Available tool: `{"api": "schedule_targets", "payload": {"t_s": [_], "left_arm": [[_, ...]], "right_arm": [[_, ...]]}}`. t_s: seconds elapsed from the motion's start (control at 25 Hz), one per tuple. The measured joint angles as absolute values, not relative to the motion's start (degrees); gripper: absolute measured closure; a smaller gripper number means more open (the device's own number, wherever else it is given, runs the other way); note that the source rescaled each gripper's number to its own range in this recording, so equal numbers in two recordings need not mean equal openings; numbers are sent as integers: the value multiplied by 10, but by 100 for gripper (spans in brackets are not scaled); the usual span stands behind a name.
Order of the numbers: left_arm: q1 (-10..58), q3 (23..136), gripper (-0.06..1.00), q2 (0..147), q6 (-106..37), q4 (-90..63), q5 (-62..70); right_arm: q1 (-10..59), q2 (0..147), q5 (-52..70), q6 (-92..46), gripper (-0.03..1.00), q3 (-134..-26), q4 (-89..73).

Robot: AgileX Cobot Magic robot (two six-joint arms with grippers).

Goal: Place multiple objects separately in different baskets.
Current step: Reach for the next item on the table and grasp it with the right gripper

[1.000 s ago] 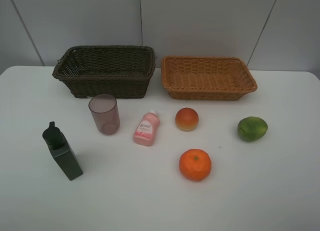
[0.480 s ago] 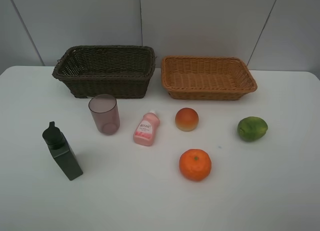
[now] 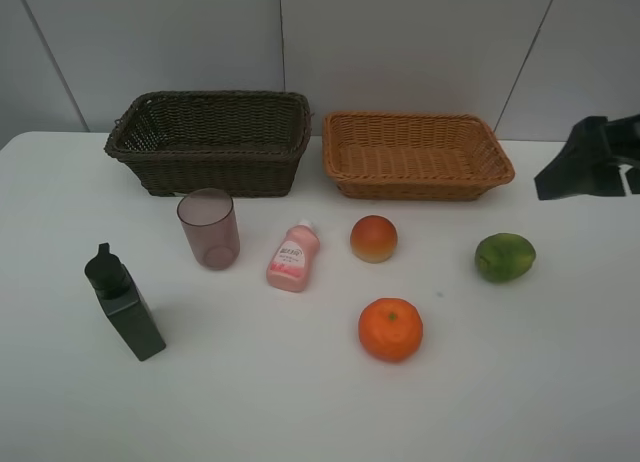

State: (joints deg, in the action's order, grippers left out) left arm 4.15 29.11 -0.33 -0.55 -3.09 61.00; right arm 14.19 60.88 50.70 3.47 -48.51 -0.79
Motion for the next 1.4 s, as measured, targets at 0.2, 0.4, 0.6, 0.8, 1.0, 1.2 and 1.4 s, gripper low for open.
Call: {"api": "schedule_targets", "payload": {"t_s": [0.2, 0.4, 0.6, 0.8, 1.0, 1.2, 1.4], "left_arm": [[42, 291, -6, -3, -6, -31, 610], [42, 291, -6, -3, -6, -31, 610], [42, 291, -6, -3, -6, -31, 610], [42, 291, -6, -3, -6, -31, 610], [42, 291, -6, -3, -6, -31, 610], [42, 291, -6, -3, -6, -31, 610], [42, 291, -6, -3, -6, -31, 610]], "right_arm": [[211, 753, 489, 35, 1, -547, -8], [266, 880, 492, 35, 1, -622, -22], [314, 987, 497, 64, 1, -699, -46], [338, 1071, 494, 168, 1, -753, -39], [340, 1113, 477, 263, 1, -755, 14], [340, 1117, 452, 301, 1, -757, 61], [337, 1117, 417, 350, 1, -757, 94]]}}
